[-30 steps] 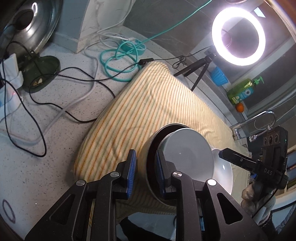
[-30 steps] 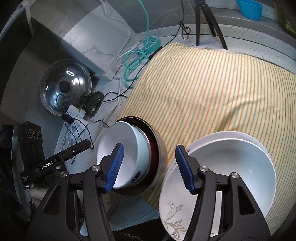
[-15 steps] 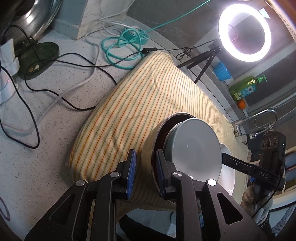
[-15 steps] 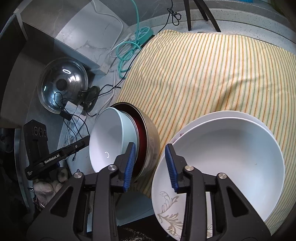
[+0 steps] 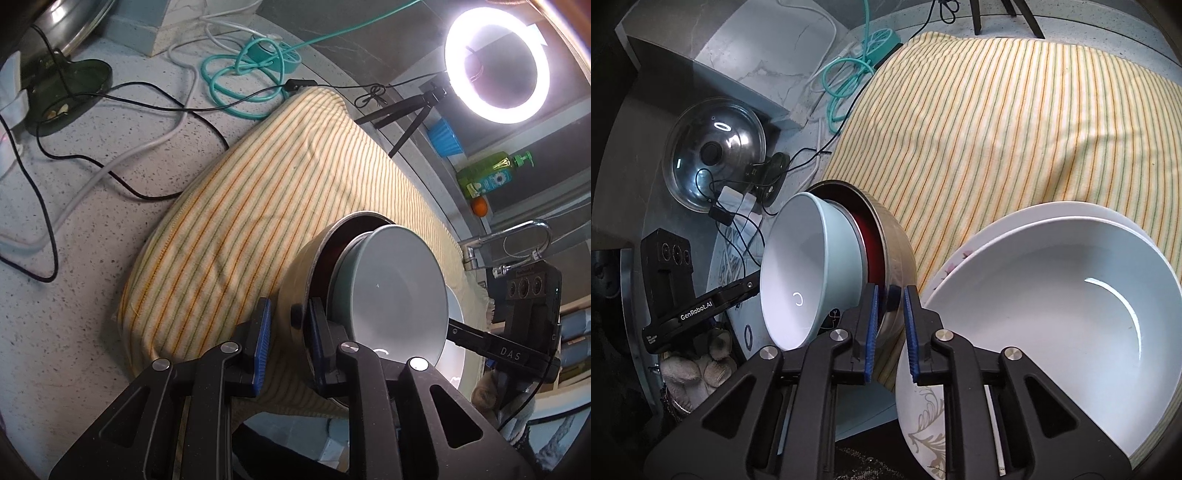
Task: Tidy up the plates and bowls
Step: 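Close both grippers on the steel bowl stack rim and lift it, then carry the bowl stack onto the plate stack and lower it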
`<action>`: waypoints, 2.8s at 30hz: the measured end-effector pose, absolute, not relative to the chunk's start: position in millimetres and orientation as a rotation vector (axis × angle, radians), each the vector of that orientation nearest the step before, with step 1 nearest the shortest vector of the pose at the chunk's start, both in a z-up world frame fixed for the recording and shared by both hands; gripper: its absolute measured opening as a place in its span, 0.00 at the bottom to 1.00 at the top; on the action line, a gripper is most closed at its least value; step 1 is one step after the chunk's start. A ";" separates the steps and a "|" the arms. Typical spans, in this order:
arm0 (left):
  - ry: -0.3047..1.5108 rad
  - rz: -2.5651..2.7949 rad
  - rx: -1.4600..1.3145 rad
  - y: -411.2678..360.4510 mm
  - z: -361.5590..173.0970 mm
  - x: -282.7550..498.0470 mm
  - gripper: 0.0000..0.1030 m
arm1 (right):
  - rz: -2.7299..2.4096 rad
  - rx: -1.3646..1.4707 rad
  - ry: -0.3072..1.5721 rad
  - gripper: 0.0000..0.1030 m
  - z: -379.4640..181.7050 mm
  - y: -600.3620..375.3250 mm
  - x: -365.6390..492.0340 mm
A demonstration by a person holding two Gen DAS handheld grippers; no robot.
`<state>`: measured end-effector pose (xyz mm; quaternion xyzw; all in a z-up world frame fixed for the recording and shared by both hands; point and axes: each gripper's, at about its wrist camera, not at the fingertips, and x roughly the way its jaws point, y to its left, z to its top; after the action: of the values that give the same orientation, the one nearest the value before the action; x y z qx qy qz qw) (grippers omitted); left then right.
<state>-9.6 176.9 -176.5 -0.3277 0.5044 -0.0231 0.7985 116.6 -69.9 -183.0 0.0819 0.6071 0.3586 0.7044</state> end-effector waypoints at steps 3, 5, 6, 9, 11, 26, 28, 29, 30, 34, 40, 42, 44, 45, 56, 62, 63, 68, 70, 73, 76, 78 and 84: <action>1.083 -0.051 -0.710 177.5 -177.0 -8.7 0.13 | 0.797 0.193 1.357 0.13 -183.3 -69.0 116.2; 1.084 -0.054 -0.712 177.3 -176.8 -8.3 0.12 | 0.797 0.210 1.366 0.13 -184.6 -69.9 117.0; 1.082 -0.056 -0.708 176.7 -175.5 -8.0 0.10 | 0.796 0.212 1.368 0.13 -184.4 -69.3 116.7; 1.077 -0.053 -0.693 175.1 -172.2 -5.8 0.09 | 0.789 0.206 1.365 0.13 -183.6 -67.4 115.9; 1.077 -0.052 -0.693 175.3 -173.0 -5.2 0.09 | 0.786 0.203 1.364 0.13 -183.6 -69.1 117.8; 1.069 -0.050 -0.682 177.1 -169.0 -5.4 0.09 | 0.783 0.189 1.353 0.13 -180.2 -68.9 118.0; 1.073 -0.048 -0.683 176.3 -169.6 -5.5 0.09 | 0.779 0.191 1.357 0.13 -181.5 -68.7 117.9; 1.075 -0.050 -0.686 176.3 -170.1 -6.2 0.09 | 0.777 0.192 1.358 0.13 -181.9 -69.1 117.7; 1.074 -0.050 -0.689 176.1 -169.6 -6.7 0.09 | 0.777 0.192 1.359 0.13 -181.9 -69.5 117.3; 1.062 -0.051 -0.689 175.6 -163.1 -7.5 0.09 | 0.782 0.192 1.353 0.13 -178.9 -69.2 115.7; 1.024 -0.067 -0.667 171.6 -142.4 -6.0 0.09 | 0.787 0.211 1.319 0.13 -162.3 -75.1 114.8; 1.006 -0.081 -0.654 167.3 -132.2 -4.3 0.09 | 0.787 0.220 1.306 0.13 -155.7 -80.4 114.5; 0.995 -0.094 -0.645 163.0 -125.6 -1.1 0.09 | 0.783 0.230 1.292 0.13 -147.9 -87.1 114.3; 0.988 -0.106 -0.639 160.1 -121.5 0.6 0.09 | 0.779 0.233 1.286 0.13 -144.7 -90.2 114.1; 0.988 -0.244 -0.576 116.3 -104.9 23.1 0.09 | 0.685 0.304 1.236 0.13 -124.0 -149.6 108.4; 1.029 -0.328 -0.543 86.2 -110.6 33.7 0.09 | 0.609 0.347 1.230 0.13 -124.7 -186.4 99.5; 1.035 -0.337 -0.540 82.3 -111.1 34.4 0.09 | 0.597 0.355 1.231 0.13 -125.6 -192.8 97.6; 1.073 -0.389 -0.514 60.2 -117.9 38.8 0.09 | 0.539 0.387 1.236 0.13 -131.3 -219.9 89.4; 1.084 -0.403 -0.509 54.2 -119.8 39.5 0.09 | 0.519 0.400 1.240 0.13 -134.8 -228.6 86.7; 1.100 -0.419 -0.499 45.7 -123.4 40.3 0.09 | 0.498 0.414 1.245 0.13 -137.9 -237.2 83.9; 1.113 -0.425 -0.491 40.3 -126.0 41.1 0.09 | 0.485 0.425 1.250 0.13 -140.8 -243.6 82.9; 1.122 -0.427 -0.485 37.8 -127.8 41.4 0.09 | 0.481 0.428 1.254 0.13 -142.4 -246.9 82.2; 1.140 -0.426 -0.477 33.3 -132.1 41.4 0.09 | 0.472 0.429 1.266 0.13 -147.5 -251.4 80.6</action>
<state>41.4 33.3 -132.1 -0.2218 0.5301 -0.1983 0.7940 80.6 -251.4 -147.5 0.1971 0.5811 0.2166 0.7593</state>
